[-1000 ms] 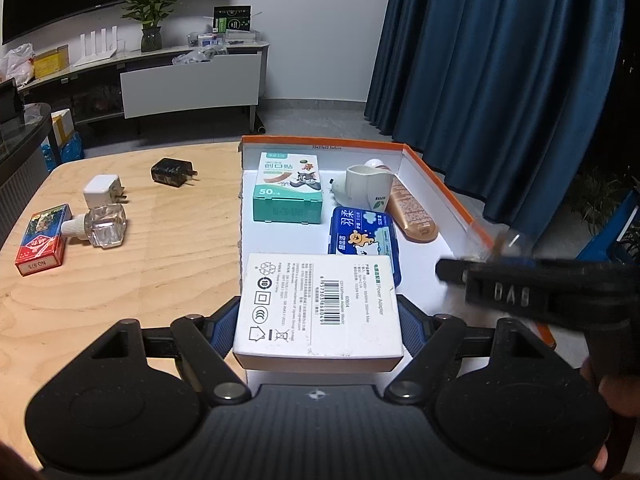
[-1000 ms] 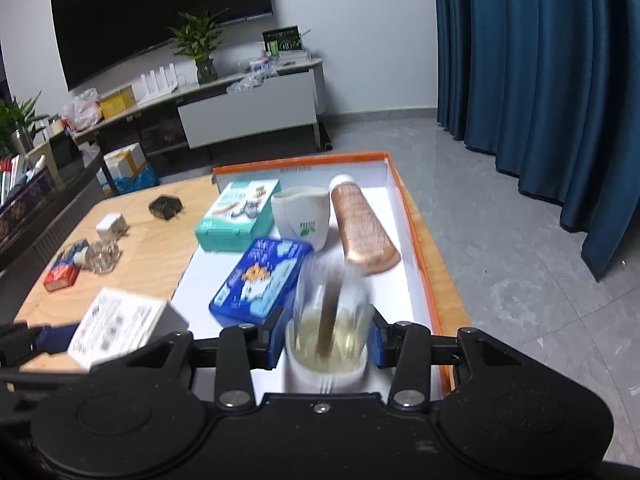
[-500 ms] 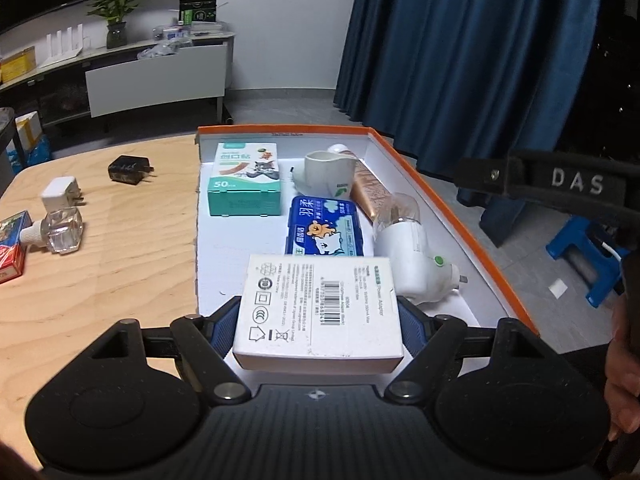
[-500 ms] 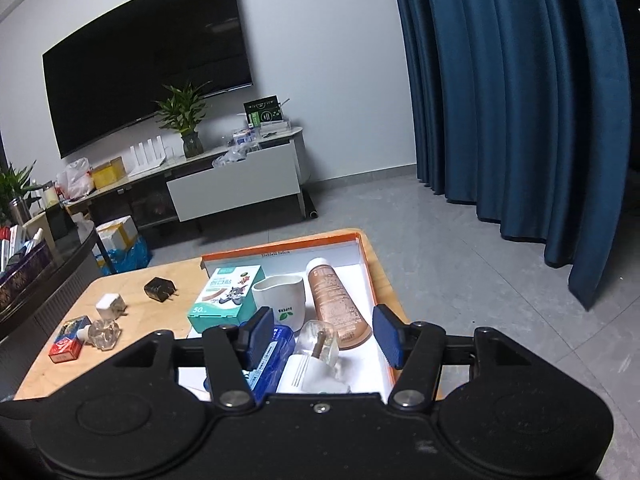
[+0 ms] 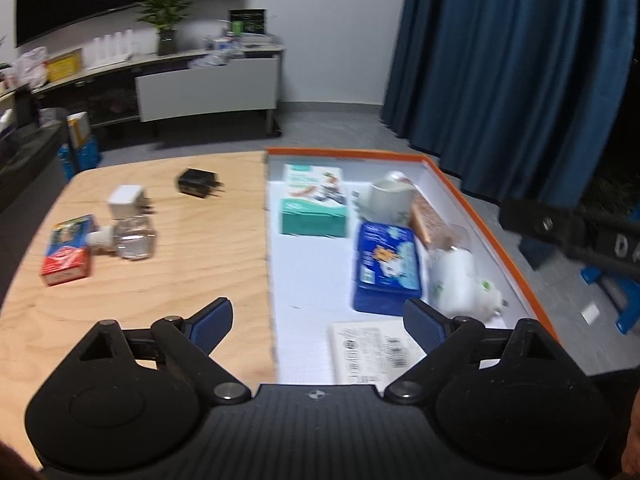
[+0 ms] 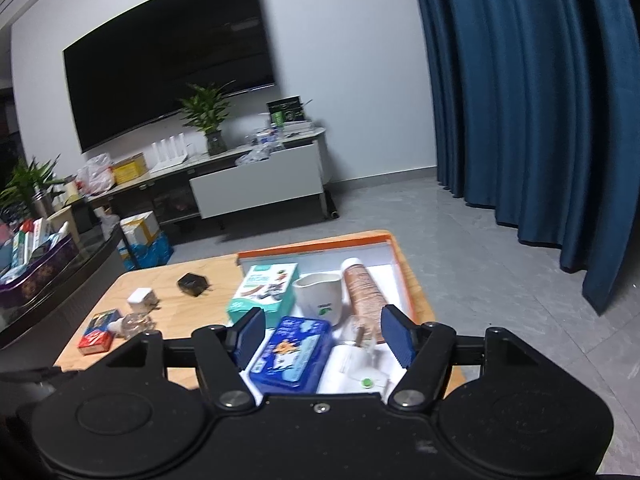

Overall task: Organize rigid objects
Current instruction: 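Lower and release white product box with left tool while right tool releases diffuser inside, then grasp white charger cube with left tool while right tool moves toward red card box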

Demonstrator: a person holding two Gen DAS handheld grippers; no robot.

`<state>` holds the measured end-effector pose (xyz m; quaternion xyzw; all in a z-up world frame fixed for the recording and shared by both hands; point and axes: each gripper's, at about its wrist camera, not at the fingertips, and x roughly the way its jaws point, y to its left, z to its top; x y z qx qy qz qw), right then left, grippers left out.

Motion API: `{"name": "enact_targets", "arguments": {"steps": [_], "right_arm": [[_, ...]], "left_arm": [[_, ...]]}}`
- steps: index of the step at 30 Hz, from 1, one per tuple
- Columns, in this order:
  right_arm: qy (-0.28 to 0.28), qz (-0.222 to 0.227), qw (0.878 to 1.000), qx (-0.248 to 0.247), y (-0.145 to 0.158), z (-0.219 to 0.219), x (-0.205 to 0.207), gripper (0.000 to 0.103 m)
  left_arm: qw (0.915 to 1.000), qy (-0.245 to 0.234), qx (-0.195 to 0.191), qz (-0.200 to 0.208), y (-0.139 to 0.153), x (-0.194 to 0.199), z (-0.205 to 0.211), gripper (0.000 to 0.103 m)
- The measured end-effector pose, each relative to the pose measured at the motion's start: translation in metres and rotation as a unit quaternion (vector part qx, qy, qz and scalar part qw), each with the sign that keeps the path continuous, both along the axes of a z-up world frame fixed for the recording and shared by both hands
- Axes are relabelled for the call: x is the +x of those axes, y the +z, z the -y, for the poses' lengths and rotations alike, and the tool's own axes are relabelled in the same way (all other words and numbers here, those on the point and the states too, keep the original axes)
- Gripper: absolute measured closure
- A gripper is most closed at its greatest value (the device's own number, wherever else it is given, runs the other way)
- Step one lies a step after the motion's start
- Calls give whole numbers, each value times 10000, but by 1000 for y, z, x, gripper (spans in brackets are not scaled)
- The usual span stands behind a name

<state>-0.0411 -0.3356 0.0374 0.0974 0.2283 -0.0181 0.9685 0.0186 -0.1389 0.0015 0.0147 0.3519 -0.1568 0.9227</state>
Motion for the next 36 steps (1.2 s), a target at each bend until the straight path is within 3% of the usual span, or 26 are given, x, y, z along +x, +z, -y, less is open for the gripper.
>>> {"name": "enact_targets", "arguments": {"steps": [14,23,36], "right_arm": [[644,-161,9976,-171,4,-56,5,19],[973,-292,9944,-302,-4,-84,10,18],[1309,-380,9903,-258,-19,-98,32,17]], "left_arm": [[9980,608,-114,102,13,-1,-49,4],[9945,1015,-242,-2,0,6,-87,4],[9908,1344,-141,49,-23,40,-126,4]]}}
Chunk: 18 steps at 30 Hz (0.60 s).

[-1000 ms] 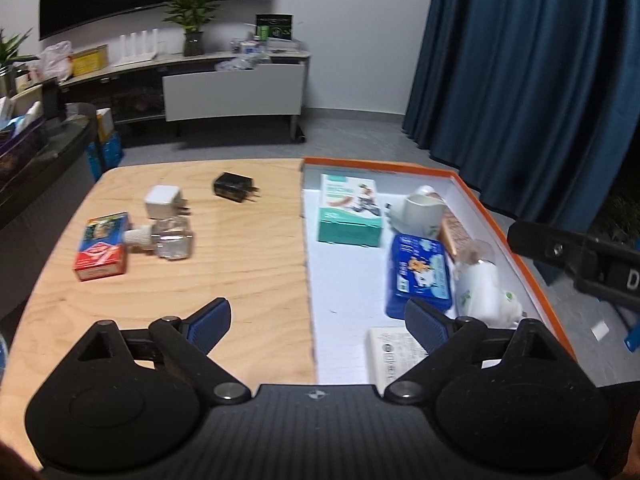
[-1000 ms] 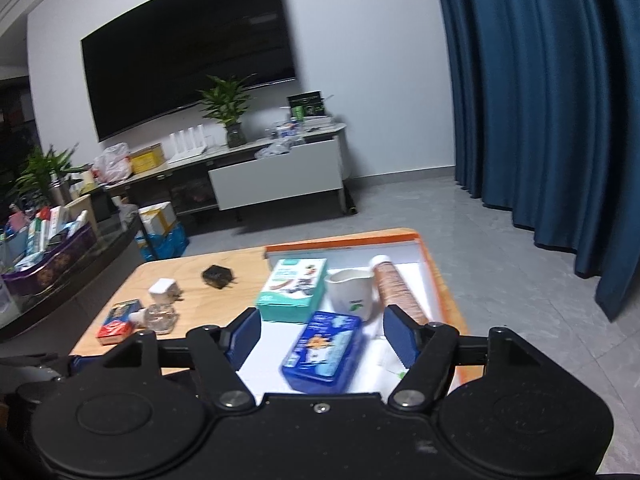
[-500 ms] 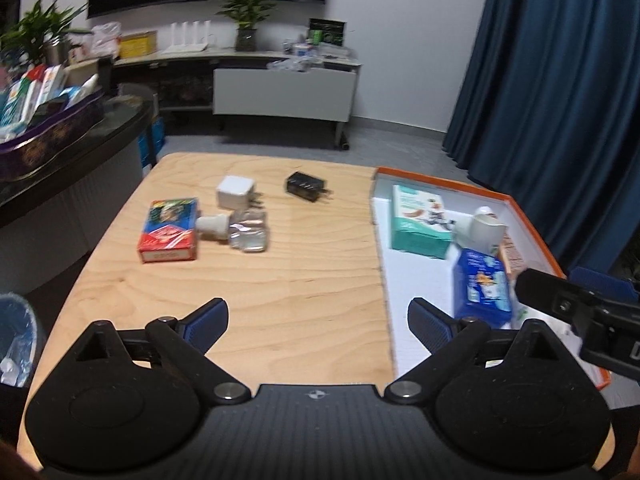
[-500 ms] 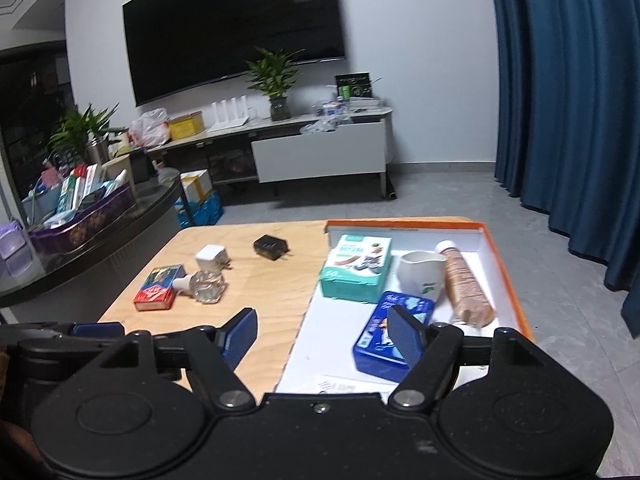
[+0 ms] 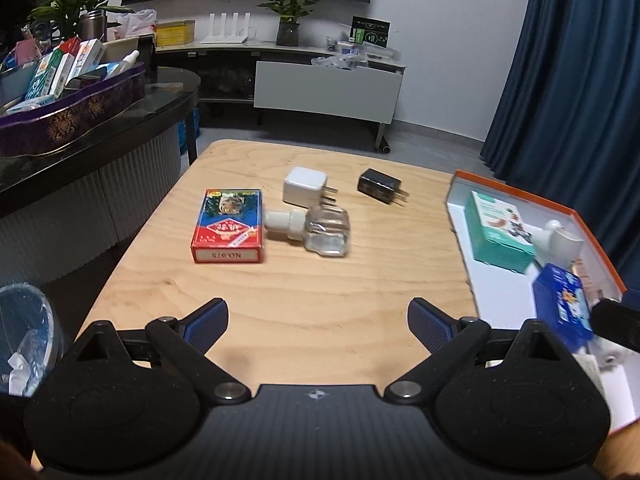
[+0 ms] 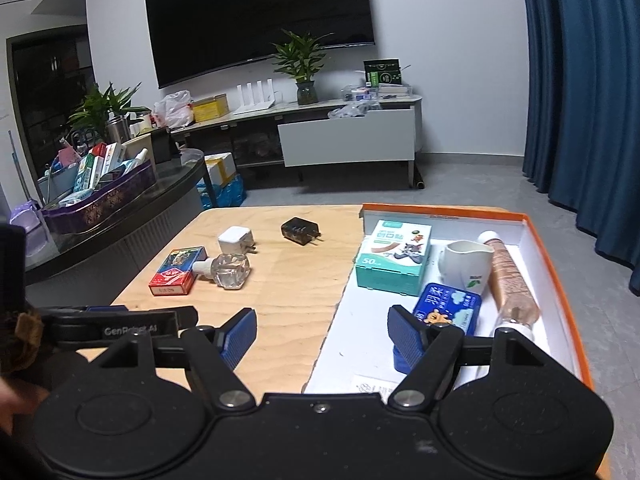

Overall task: Organize rigid objects
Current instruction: 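Grasp white charger cube with left tool while right tool moves toward red card box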

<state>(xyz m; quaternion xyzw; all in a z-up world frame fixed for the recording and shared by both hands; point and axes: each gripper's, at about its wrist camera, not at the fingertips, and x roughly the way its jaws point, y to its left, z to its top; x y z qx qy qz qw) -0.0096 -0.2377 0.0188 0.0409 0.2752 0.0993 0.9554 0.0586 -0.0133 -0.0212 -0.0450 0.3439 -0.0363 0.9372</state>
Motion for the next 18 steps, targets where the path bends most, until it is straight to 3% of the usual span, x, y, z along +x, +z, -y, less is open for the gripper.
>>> {"name": "enact_targets", "arguments": {"steps": [13,18], "right_arm": [[50,-83,9999,90,-9,4,26,17],[-29,-87,9998,173,-8,13,34,17]], "left_arm": [[9994,-277,36,182,-5,48,6,3],[9989,-323,227,247,-6,71,11,3]]}}
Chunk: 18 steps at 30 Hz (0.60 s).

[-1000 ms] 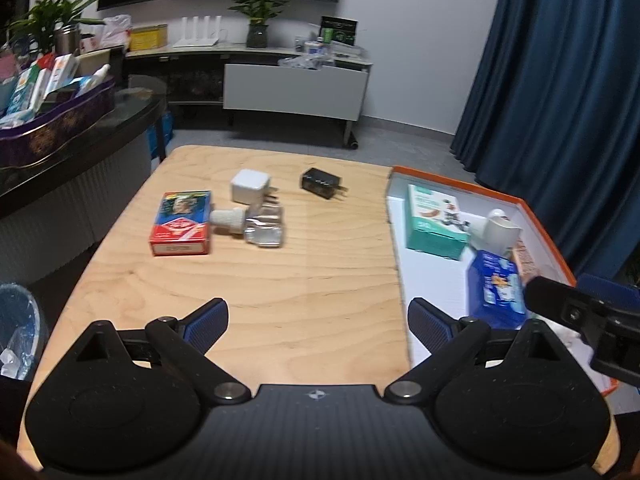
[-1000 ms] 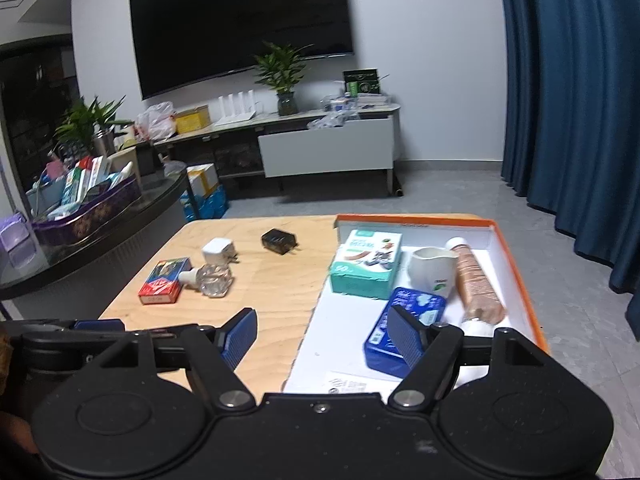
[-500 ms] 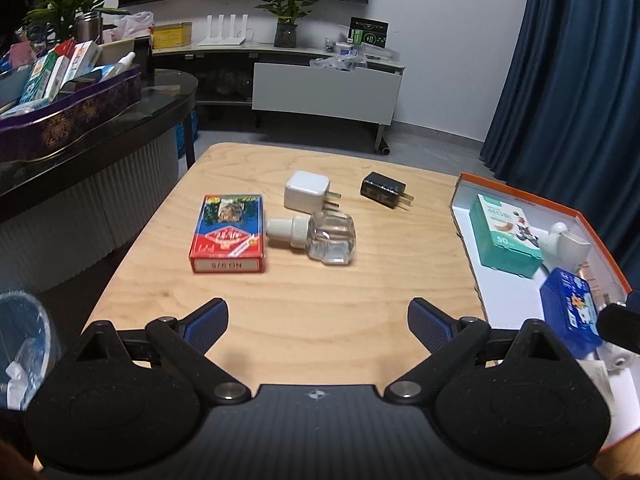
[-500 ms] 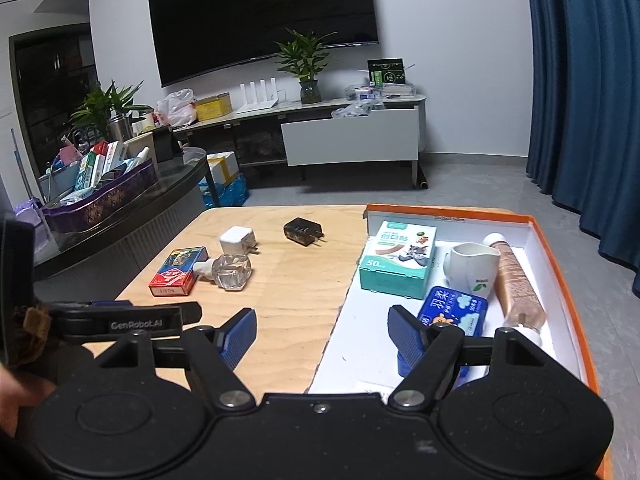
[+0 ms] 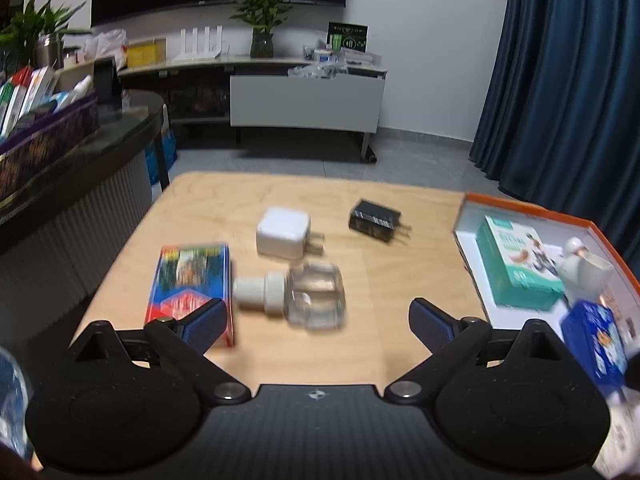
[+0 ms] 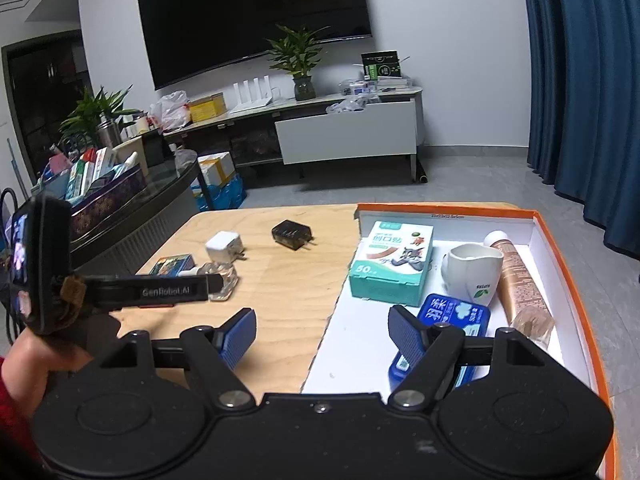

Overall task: Organize rigid objects
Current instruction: 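Grasp white charger cube with left tool while right tool moves toward red card box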

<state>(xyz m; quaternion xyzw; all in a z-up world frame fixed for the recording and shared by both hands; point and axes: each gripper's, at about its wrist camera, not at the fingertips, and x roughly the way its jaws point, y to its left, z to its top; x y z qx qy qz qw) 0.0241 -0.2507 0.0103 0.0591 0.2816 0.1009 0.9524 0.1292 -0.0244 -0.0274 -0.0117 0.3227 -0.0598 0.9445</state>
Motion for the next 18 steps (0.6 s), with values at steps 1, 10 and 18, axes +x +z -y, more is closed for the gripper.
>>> {"name": "enact_targets", "arguments": {"steps": [1,10,18], "right_arm": [[-19,13,10000,29,0,1,2,17],[1,39,9999,156,-1,8,14,17],[-27,98,9997,201,-1,9,23,17]], "left_arm": [[10000,41,22,4,2,8,-1,3],[9972,-3,368,-645,-1,98,-7,4],[9929,-231,540,-1031,-23,125,-11,35]]}}
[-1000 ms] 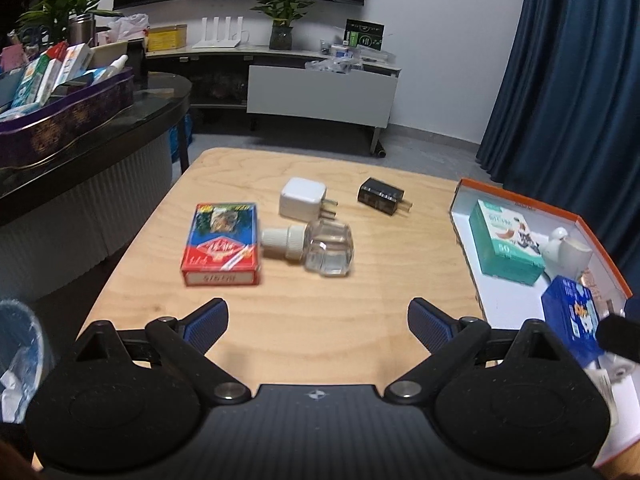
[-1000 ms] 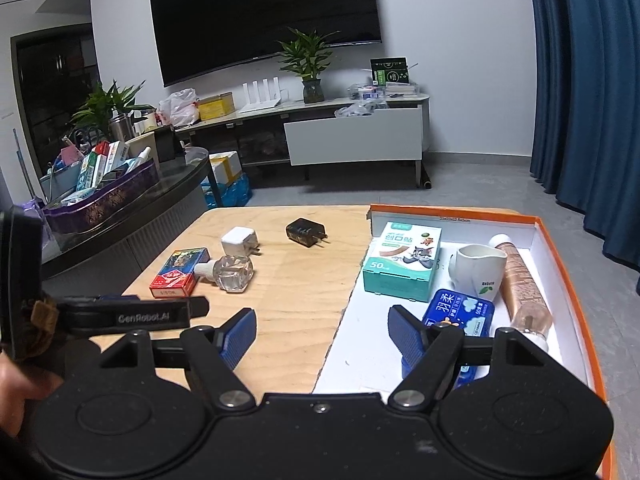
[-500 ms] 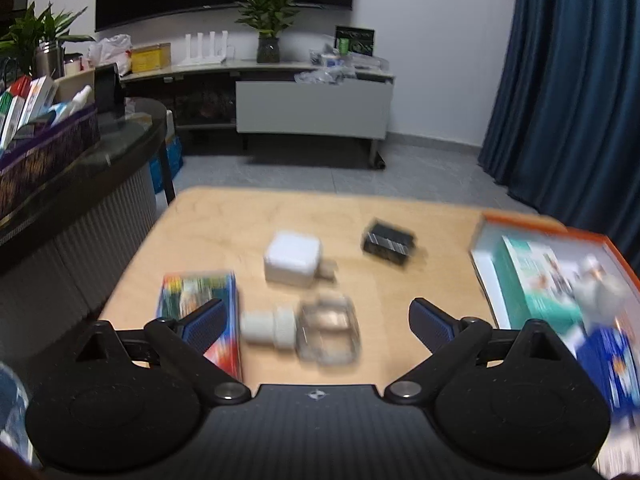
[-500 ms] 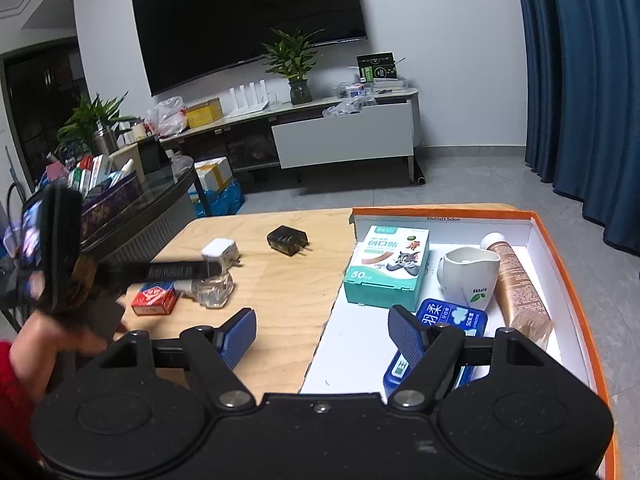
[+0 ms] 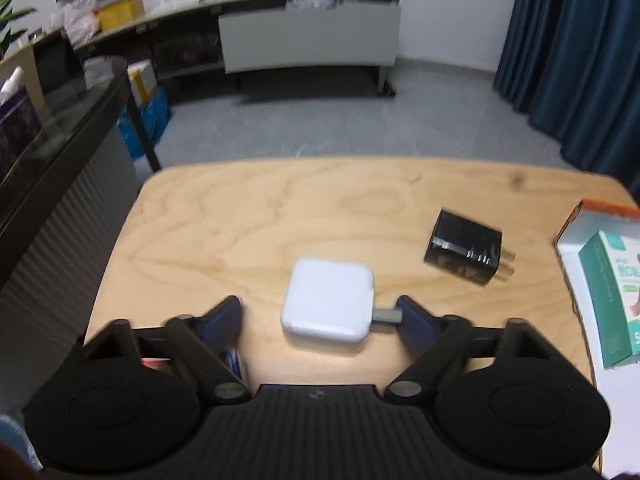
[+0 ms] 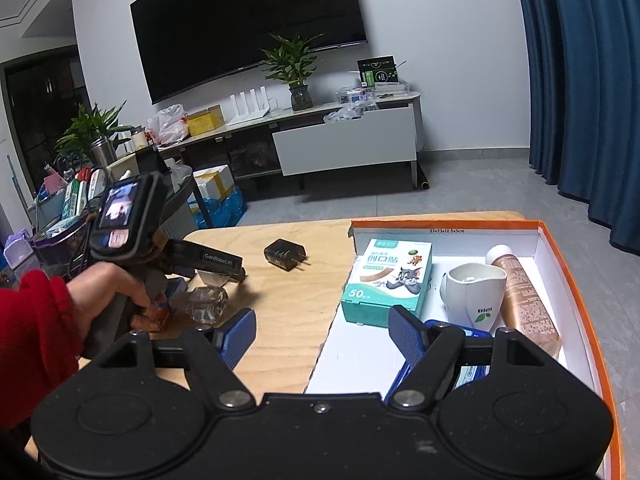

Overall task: Organize rigid objects
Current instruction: 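Grasp white charger cube with left tool while right tool moves toward red card box, then lift white charger cube with left tool while right tool grasps red card box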

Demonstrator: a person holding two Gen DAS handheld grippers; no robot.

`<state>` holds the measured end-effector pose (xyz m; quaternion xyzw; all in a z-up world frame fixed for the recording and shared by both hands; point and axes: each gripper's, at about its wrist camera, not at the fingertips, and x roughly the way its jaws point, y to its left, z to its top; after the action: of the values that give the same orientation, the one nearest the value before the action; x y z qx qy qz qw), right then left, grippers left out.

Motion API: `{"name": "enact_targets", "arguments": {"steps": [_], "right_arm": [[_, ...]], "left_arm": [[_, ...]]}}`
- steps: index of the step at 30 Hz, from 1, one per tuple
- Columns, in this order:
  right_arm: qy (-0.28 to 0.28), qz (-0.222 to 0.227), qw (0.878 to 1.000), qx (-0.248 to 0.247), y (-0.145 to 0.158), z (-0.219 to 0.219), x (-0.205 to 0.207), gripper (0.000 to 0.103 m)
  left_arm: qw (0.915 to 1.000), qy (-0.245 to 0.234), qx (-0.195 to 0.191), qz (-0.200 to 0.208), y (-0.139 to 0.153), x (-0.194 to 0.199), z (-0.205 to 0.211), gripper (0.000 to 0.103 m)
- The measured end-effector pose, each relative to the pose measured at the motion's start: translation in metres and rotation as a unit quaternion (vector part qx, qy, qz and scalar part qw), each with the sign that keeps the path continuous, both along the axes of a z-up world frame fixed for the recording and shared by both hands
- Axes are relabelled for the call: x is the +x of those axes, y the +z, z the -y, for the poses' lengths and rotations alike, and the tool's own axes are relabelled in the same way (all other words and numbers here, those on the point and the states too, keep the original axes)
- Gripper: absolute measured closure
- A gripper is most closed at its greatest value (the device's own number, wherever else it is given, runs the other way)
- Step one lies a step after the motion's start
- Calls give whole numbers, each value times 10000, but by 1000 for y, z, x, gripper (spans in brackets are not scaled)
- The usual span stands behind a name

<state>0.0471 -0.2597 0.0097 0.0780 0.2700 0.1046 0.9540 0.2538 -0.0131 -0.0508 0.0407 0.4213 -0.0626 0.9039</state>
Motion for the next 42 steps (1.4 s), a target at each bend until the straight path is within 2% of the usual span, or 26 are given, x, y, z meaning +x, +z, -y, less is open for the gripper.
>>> {"name": "enact_targets", "arguments": {"steps": [1,2,7,11,15,18,21,24,28,34,37,39,42], "right_arm": [[-7,4,10000,8,0,0,1,17],[-7,1,10000,7,0,-2,3,17],[39,23,10000,-62,3,-9,5,17],[199,-16,9998,-76,7,-19,8,17],[755,-229,9969,24,7,-45,17,17],[1263,-487,9907,133,0,-76,27,17],[1676,-767,9824,298,-8,-114,41,17],[1950,-881,9763,312,-22,-150,56,17],[1883,-1063,9761,208,-43,-191,77,17],[1371,-968,9843,-544,-59,-237,107,16],[1262,-893,9843,-851,-62,-256,123,15],[1214,-781,9835,-1093,-64,-263,127,29],[1194,-816,9833,-1107,-63,-259,127,32]], "left_arm": [[10000,-52,14,56,1,-1,0,43],[9999,-73,-1,87,3,-1,0,45],[9990,-53,-374,235,4,-15,-10,45],[9959,45,-711,556,28,-33,-26,45],[9925,200,-745,953,61,-61,-49,45],[9910,437,-616,1104,74,-85,-72,45],[9891,762,-477,1163,75,-109,-91,45],[9870,1046,-568,1080,67,-131,-111,45],[9843,1285,-760,947,56,-152,-132,45],[9794,1455,-971,1007,54,-156,-148,45],[9780,1432,-1095,1054,53,-158,-152,45],[9770,1439,-1175,1046,52,-162,-155,45],[9769,1418,-1174,1081,52,-166,-154,45]]}}
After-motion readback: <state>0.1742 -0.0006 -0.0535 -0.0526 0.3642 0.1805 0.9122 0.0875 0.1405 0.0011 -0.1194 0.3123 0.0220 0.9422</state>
